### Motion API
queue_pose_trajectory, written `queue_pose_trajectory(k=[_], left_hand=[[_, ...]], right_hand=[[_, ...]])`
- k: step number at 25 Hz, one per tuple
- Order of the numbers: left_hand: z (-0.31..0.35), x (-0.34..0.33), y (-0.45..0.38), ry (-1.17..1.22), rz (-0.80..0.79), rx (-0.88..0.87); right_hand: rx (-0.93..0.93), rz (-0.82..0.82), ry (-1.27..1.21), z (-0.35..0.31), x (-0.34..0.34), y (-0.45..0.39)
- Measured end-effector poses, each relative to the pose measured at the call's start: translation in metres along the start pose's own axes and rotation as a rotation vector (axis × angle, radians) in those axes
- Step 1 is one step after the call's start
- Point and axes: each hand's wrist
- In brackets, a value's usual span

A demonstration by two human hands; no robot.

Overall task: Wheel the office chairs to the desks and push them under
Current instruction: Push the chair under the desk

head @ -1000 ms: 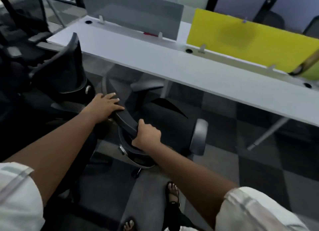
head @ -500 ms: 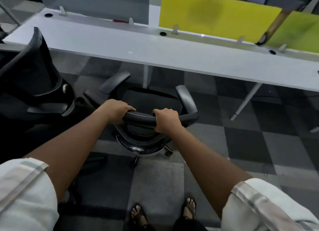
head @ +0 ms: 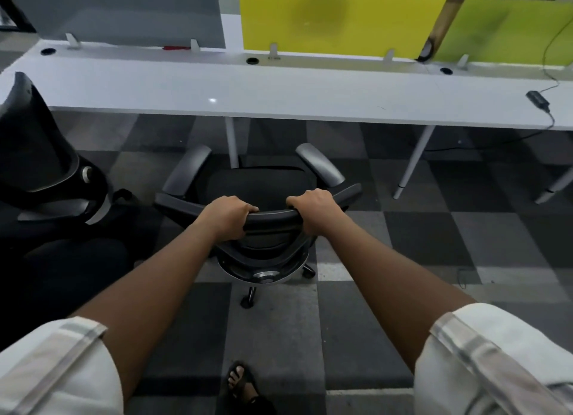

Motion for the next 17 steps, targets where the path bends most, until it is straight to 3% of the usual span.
queue_pose_trajectory(k=[7, 17], left_hand=[[0.116, 0.015, -0.015, -0.040, 0.030, -0.101], [0.332, 0.059, -0.047, -0.043, 0.101, -0.303]], right_hand=[[-0.102, -0.002, -0.042, 0.069, -0.015, 0.109], [-0.370, 0.078, -0.100, 0.192, -0.035, 0.294]])
Point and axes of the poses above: each hand's wrist, its own y-axis away from the middle knuckle, its own x-axis out of the back of the hand, z = x × y, and after that the axes turned 11 degrees about -y, right-handed
